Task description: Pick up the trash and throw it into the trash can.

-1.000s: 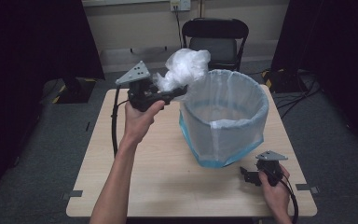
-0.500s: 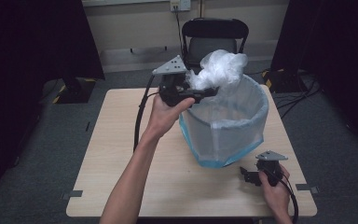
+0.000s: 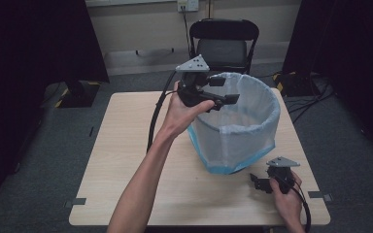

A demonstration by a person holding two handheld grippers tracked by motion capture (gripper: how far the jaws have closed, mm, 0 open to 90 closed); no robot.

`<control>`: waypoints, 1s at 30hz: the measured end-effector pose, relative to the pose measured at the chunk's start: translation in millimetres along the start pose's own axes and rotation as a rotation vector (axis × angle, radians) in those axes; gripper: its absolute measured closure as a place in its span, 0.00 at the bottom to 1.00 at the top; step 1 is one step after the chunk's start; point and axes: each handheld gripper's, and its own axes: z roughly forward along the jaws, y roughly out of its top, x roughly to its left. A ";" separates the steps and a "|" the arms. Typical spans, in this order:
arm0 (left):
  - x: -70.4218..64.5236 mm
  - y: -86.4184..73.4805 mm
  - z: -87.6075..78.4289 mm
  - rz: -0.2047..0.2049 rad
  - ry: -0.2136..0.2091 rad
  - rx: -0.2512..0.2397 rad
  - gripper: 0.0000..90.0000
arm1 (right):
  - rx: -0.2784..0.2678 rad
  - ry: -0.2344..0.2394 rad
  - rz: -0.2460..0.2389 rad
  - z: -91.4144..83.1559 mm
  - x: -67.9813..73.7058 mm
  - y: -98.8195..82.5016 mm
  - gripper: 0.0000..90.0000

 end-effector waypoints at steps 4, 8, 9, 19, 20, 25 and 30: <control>8.9 -2.4 -8.4 -0.029 -0.013 -0.058 0.17 | 0.000 0.000 0.001 0.0 0.0 0.0 0.14; 14.3 -5.4 -19.8 -0.032 0.028 -0.043 0.17 | 0.000 0.000 0.000 0.0 0.0 0.0 0.14; 15.7 -6.8 -23.8 -0.029 0.040 -0.038 0.17 | 0.000 0.000 0.000 0.0 0.0 0.0 0.13; 35.0 -25.7 -63.1 -0.075 0.171 -0.024 0.18 | 0.000 0.000 0.001 0.0 0.0 0.1 0.13; 35.0 -25.7 -63.1 -0.075 0.171 -0.024 0.18 | 0.000 0.000 0.001 0.0 0.0 0.1 0.13; 39.8 -33.9 -80.1 -0.084 0.223 -0.020 0.18 | 0.000 0.000 0.001 0.1 0.0 0.1 0.13; 39.0 -41.0 -95.5 -0.086 0.244 -0.022 0.17 | 0.000 0.000 0.000 0.0 -0.1 0.0 0.13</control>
